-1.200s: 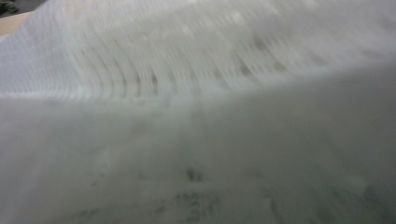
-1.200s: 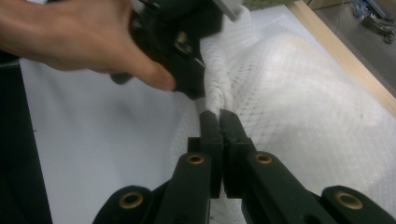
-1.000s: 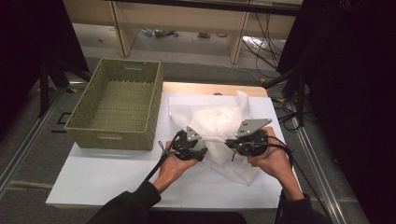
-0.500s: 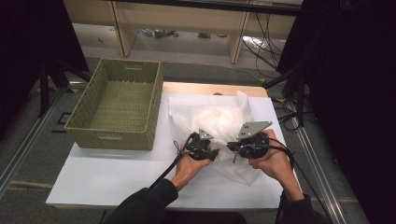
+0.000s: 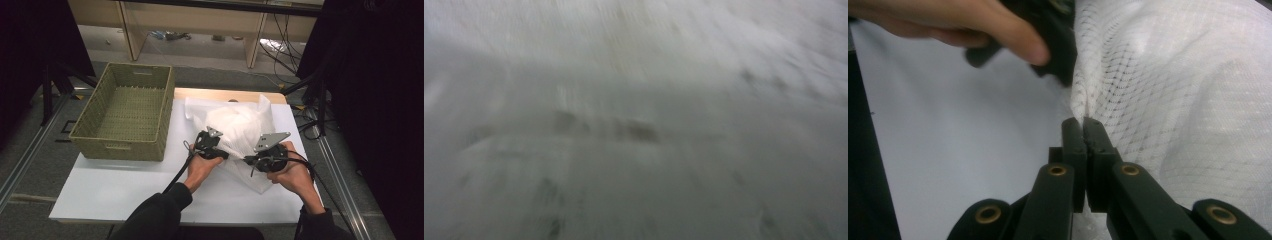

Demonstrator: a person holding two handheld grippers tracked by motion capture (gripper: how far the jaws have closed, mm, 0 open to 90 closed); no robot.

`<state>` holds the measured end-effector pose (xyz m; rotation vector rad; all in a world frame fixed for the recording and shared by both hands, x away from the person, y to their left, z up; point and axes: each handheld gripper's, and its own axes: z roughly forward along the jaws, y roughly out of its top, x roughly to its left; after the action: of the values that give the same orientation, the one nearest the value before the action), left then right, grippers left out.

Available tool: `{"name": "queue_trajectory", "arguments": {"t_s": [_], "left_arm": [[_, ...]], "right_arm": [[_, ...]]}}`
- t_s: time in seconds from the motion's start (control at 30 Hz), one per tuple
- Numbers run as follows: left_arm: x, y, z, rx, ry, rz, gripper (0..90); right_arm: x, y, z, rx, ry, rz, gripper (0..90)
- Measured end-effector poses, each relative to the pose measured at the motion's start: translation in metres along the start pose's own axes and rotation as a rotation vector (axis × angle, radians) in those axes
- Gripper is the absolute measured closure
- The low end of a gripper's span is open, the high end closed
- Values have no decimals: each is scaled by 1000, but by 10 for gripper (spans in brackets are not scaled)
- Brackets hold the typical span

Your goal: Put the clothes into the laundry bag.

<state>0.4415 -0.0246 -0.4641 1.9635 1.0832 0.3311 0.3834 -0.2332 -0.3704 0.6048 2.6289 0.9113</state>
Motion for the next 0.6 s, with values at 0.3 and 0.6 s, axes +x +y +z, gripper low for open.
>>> {"name": "queue_trajectory", "arguments": {"t_s": [0.3,0.6], "left_arm": [[-8,-14,3,75,-27,120,362],[0,18,36,-73,13,49,800]], "right_arm": [[-4,-1,-1,-9,-27,-3,900],[-6,-10,2,7,-3,26,900]]}}
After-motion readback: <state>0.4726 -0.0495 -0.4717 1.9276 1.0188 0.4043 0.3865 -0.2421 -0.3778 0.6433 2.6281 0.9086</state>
